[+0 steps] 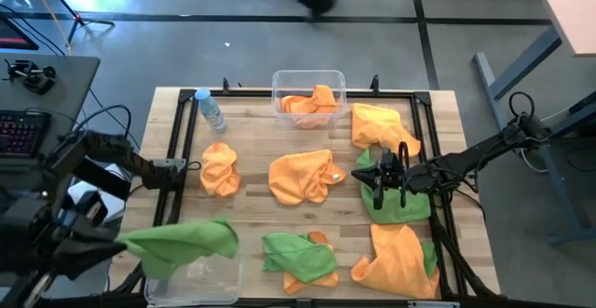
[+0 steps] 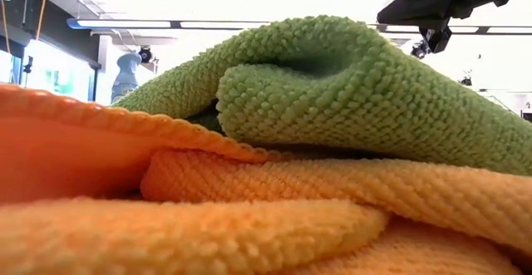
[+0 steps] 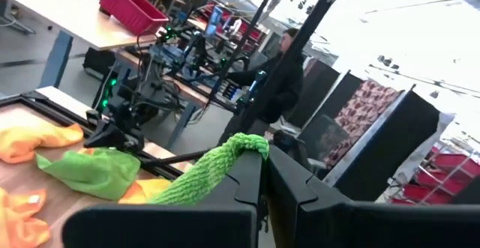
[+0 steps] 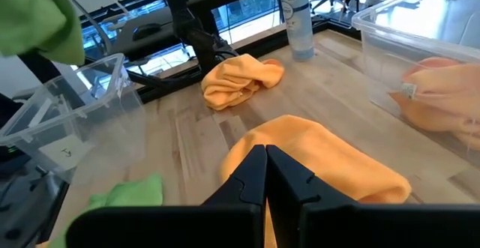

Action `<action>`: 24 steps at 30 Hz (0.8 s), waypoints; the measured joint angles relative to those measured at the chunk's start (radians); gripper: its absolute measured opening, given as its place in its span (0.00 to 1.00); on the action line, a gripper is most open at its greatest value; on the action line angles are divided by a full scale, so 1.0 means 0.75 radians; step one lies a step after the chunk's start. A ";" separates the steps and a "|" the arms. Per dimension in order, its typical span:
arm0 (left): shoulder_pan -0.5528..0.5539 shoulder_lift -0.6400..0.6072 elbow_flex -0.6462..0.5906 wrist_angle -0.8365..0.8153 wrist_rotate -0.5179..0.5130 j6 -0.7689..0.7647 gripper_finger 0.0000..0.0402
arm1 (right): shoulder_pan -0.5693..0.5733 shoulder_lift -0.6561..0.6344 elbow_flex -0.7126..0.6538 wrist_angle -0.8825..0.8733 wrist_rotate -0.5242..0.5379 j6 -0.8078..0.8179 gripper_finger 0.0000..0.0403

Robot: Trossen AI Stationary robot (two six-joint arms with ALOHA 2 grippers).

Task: Sort microfiber towel by color & place in baskets
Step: Put the green towel into the bottom transparent bin

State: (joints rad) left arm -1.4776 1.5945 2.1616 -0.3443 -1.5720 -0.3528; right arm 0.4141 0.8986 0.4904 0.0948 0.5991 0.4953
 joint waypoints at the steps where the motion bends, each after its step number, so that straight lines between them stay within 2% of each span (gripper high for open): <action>1: 0.001 0.010 0.000 0.000 0.000 -0.015 0.00 | 0.000 0.000 0.000 0.000 0.000 0.003 0.00; 14: -0.007 0.128 -0.002 0.005 0.003 -0.118 0.00 | 0.001 0.000 0.000 0.000 0.000 0.004 0.00; 24: 0.000 0.118 -0.130 -0.055 -0.001 -0.182 0.00 | 0.001 0.000 -0.001 0.000 -0.001 0.004 0.00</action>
State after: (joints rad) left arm -1.4776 1.6831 2.0642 -0.3856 -1.5726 -0.4891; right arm 0.4145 0.8986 0.4900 0.0947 0.5987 0.4984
